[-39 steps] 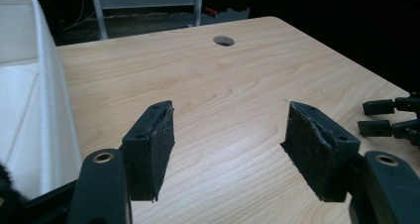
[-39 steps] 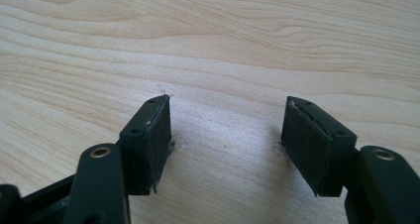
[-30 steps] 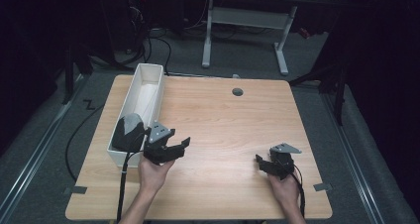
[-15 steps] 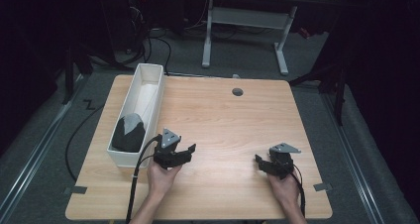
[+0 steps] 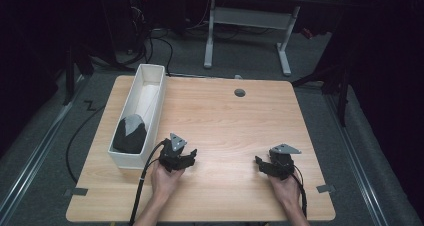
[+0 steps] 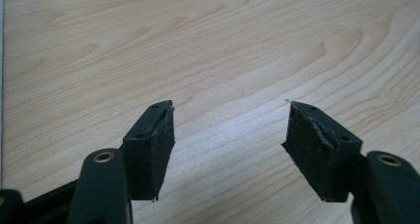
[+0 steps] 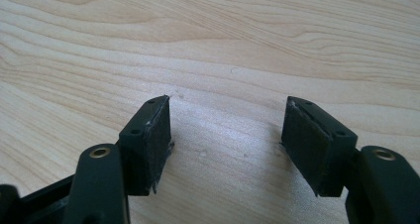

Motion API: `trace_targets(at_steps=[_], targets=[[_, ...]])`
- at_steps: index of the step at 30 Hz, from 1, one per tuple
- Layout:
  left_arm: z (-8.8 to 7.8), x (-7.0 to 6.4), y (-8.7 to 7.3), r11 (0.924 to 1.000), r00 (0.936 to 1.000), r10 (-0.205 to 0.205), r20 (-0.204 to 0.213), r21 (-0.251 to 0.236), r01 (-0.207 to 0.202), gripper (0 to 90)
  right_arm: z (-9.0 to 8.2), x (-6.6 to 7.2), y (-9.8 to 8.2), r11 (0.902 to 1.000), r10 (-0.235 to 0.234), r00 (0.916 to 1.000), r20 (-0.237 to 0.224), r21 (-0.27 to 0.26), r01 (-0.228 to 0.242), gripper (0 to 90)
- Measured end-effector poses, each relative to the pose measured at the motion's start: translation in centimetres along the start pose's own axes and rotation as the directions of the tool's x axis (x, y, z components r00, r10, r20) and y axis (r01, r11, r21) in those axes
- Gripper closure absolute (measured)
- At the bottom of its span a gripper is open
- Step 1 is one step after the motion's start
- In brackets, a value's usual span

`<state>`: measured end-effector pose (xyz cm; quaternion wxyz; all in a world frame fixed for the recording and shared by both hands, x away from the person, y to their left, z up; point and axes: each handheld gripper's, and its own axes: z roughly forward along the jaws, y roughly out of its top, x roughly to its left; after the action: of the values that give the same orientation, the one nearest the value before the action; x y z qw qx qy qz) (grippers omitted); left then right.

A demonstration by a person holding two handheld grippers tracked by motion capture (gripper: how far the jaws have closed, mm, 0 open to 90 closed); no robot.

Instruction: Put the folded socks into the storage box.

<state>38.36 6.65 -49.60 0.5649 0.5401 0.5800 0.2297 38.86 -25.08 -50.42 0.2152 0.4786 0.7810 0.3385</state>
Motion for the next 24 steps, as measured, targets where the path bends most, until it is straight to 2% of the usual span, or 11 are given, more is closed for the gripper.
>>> trace_targets(at_steps=[7, 12, 16, 19, 24], targets=[[0.5, 0.3, -0.7, 0.9987, 0.9985, 0.044, -0.032, 0.026, -0.043, 34.5, 0.1, 0.1, 0.0, 1.0000, -0.004, 1.0000, -0.004, 0.000, 0.004, 34.1], [0.6, 0.3, -1.1, 0.9983, 0.9980, 0.051, -0.037, 0.029, -0.050, 34.2, 0.1, 0.1, 0.0, 0.9999, -0.014, 0.9999, -0.009, 0.002, 0.014, 33.1], [0.8, 0.8, -1.7, 0.9967, 0.9961, 0.064, -0.060, 0.054, -0.061, 33.9, 0.1, 0.1, 0.0, 0.9999, -0.017, 0.9998, -0.011, 0.002, 0.017, 33.0], [0.8, 1.1, -1.8, 0.9982, 0.9974, 0.046, -0.056, 0.040, -0.044, 32.9, 0.1, 0.1, 0.0, 0.9999, -0.016, 0.9998, -0.012, 0.002, 0.016, 33.0], [0.8, 1.3, -1.7, 0.9987, 0.9979, 0.020, -0.061, 0.048, -0.017, 30.4, 0.1, 0.1, 0.0, 0.9999, -0.017, 0.9998, -0.012, 0.001, 0.017, 33.0]])
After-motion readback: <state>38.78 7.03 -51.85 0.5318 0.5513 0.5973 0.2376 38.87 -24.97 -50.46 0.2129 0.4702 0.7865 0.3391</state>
